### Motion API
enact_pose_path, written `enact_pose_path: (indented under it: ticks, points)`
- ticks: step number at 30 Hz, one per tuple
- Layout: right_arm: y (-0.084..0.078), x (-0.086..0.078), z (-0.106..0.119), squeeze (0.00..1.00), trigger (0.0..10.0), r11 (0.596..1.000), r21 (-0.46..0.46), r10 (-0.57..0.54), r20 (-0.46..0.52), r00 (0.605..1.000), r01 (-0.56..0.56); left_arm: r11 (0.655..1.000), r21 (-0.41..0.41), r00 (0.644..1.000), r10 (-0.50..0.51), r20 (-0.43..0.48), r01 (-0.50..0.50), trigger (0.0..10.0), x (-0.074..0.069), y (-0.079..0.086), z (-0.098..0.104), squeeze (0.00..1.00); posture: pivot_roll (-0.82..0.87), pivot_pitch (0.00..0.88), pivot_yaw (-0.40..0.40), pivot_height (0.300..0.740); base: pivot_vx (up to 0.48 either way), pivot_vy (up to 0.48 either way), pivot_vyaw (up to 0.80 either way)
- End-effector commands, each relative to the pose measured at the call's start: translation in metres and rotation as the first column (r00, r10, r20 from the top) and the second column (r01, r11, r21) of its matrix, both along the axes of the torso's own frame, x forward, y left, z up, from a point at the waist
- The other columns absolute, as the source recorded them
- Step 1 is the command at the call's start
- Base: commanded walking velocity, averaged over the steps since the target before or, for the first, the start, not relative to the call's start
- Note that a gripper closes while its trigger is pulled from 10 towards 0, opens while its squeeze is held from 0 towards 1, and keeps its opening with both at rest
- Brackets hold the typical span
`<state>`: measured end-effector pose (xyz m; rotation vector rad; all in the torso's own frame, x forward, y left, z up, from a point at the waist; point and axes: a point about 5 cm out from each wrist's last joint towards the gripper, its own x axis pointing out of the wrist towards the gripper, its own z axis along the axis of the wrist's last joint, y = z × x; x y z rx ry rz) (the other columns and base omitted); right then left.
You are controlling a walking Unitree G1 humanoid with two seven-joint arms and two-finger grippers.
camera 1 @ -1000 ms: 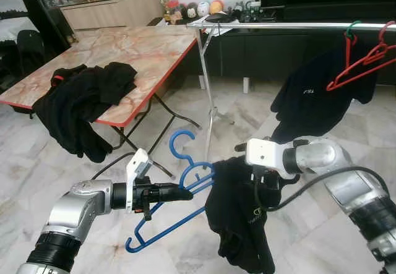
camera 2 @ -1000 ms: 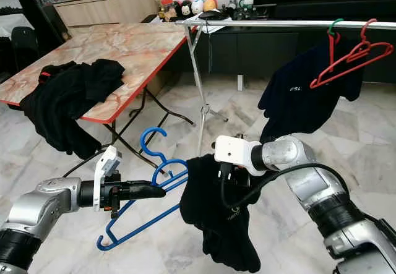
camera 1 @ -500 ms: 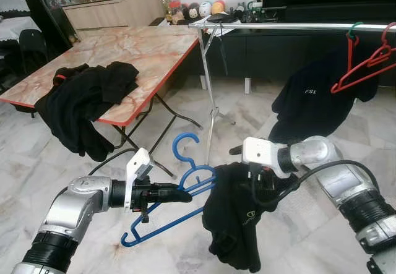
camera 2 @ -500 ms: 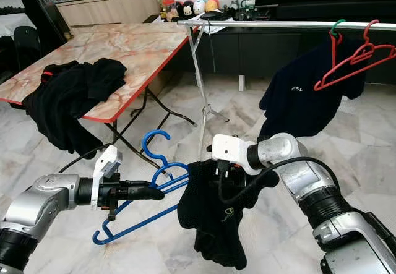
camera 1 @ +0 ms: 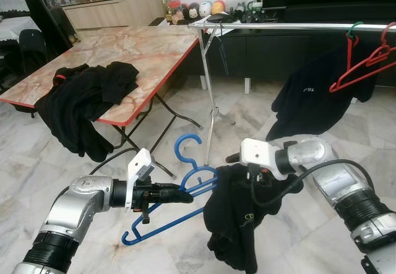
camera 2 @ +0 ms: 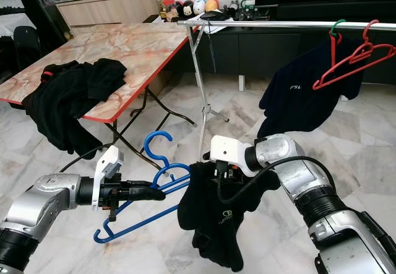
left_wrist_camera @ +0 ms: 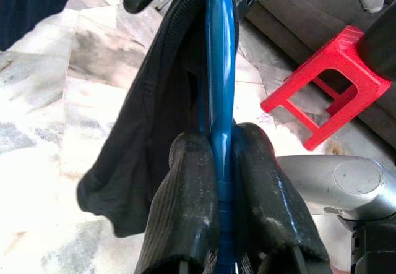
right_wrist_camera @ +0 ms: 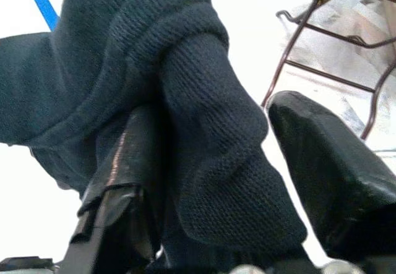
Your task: Hang hanger
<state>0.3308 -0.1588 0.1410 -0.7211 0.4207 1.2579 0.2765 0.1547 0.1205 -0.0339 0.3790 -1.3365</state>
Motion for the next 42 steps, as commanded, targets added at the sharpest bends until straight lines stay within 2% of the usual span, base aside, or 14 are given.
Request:
enact_pose_path:
  ticks: [1,5,9,26,39,40,41,42]
  points:
    - [0.007,0.002,0.005,0.0,0.0,0.999,0.033,0.018,0.001,1.0,-0.018,0.999,-0.021,0.997,-0.028,0.069,0.029,10.0,0.001,0.002,0.013,0.0,-0.16,0.0,0.205,0.74,0.0,0.0,0.0]
    - [0.006,0.001,0.002,0.0,0.0,0.999,0.037,0.023,-0.017,1.0,-0.022,0.999,-0.021,0.997,-0.029,0.074,0.031,10.0,0.001,0.002,0.013,0.0,-0.16,0.0,0.206,0.74,0.0,0.0,0.0]
    - [0.007,-0.006,-0.004,0.0,0.0,0.997,0.022,0.078,-0.052,0.996,-0.077,0.999,-0.017,0.996,-0.038,0.083,0.04,10.0,0.001,0.001,0.013,0.0,-0.16,0.0,0.206,0.74,0.0,0.0,0.0]
    - [0.012,-0.011,-0.013,0.0,0.0,0.992,0.012,0.125,-0.097,0.987,-0.125,0.999,-0.003,0.989,-0.044,0.139,0.044,10.0,0.002,0.0,0.015,0.0,-0.16,0.0,0.207,0.74,0.0,0.0,0.0]
    - [0.017,-0.017,-0.019,0.0,0.0,0.986,0.013,0.166,-0.13,0.978,-0.166,0.999,0.001,0.987,-0.038,0.158,0.038,10.0,0.008,-0.002,0.018,0.0,-0.16,0.0,0.198,0.74,0.0,0.0,0.0]
    - [0.017,-0.017,-0.019,0.0,0.0,0.986,0.01,0.165,-0.13,0.978,-0.165,0.999,0.002,0.987,-0.034,0.155,0.034,10.0,0.009,-0.001,0.018,0.36,-0.16,0.0,0.197,0.74,0.0,0.0,0.0]
    - [0.016,-0.017,-0.019,0.0,0.0,0.986,0.006,0.163,-0.13,0.978,-0.164,0.999,0.005,0.989,-0.034,0.145,0.034,10.0,0.008,0.0,0.016,1.0,-0.16,0.0,0.196,0.74,0.0,0.0,0.0]
    - [0.016,-0.017,-0.019,0.0,0.0,0.986,0.006,0.163,-0.13,0.978,-0.164,0.999,0.005,0.989,-0.034,0.145,0.034,10.0,0.008,0.0,0.016,1.0,-0.16,0.0,0.196,0.74,0.0,0.0,0.0]
